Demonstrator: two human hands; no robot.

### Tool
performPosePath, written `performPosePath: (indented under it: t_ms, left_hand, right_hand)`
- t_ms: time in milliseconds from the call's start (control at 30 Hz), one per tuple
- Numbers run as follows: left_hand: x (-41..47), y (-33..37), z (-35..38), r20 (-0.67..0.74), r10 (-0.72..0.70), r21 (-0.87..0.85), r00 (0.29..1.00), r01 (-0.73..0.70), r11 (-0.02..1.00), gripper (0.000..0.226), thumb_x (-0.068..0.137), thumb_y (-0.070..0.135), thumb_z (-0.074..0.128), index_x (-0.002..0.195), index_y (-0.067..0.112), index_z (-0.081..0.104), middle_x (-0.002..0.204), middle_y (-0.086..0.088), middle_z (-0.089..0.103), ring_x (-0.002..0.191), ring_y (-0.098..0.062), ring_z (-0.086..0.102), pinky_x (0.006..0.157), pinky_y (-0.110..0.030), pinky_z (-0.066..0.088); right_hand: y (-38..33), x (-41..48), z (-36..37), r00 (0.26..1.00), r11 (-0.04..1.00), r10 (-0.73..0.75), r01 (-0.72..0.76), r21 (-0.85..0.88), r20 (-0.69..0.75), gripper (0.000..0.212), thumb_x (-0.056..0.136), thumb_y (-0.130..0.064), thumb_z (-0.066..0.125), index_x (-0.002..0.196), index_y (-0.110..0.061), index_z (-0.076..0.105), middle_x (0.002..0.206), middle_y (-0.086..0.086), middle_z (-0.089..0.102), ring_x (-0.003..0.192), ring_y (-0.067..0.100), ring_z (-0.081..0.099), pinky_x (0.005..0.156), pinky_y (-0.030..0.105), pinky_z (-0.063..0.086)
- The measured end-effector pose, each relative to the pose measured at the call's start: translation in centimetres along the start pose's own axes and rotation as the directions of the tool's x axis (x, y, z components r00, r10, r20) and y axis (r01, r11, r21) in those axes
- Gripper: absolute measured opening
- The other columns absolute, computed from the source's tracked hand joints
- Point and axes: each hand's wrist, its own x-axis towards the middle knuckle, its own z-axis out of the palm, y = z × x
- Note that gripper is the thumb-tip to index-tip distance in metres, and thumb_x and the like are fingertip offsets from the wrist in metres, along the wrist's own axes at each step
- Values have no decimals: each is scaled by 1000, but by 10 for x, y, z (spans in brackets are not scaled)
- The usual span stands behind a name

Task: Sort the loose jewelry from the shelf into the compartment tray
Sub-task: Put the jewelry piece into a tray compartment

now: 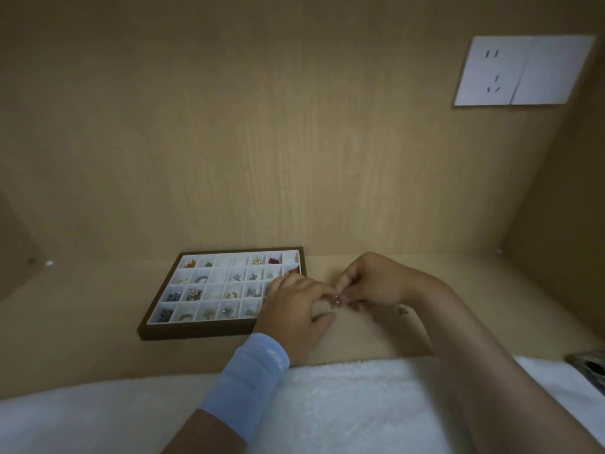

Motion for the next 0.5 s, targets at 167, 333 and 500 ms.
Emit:
performPosePath:
  t_ms: [167,333,500]
  left_hand:
    - [-3,-3,-2,-153,-112,-171,982,85,982,17,81,34,71,97,36,65,82,25,65,94,-3,51,89,-25,33]
    - [-5,-6,-9,-210,-278,-335,937,198,921,14,80,28,74,91,35,68,81,19,62,85,1,59,80,-28,52]
    - [-7,-12,-25,-272,-275,-261,922,204,944,5,79,29,75,81,30,71,77,18,64,84,-8,57,77,-33,50]
  right_hand:
    - [-7,-2,6,999,959,-15,23,282,-30,8,87,-13,75,94,-15,79,67,4,71,52,8,57,44,18,41]
    - [-15,1,22,995,869,1,47,492,-97,12,89,-14,72,99,-9,77,83,6,76,53,11,57,42,19,38]
    - [-27,4,39,989,786,-44,120,607,-139,16,94,-18,67,100,-8,77,90,11,77,54,13,58,42,22,37]
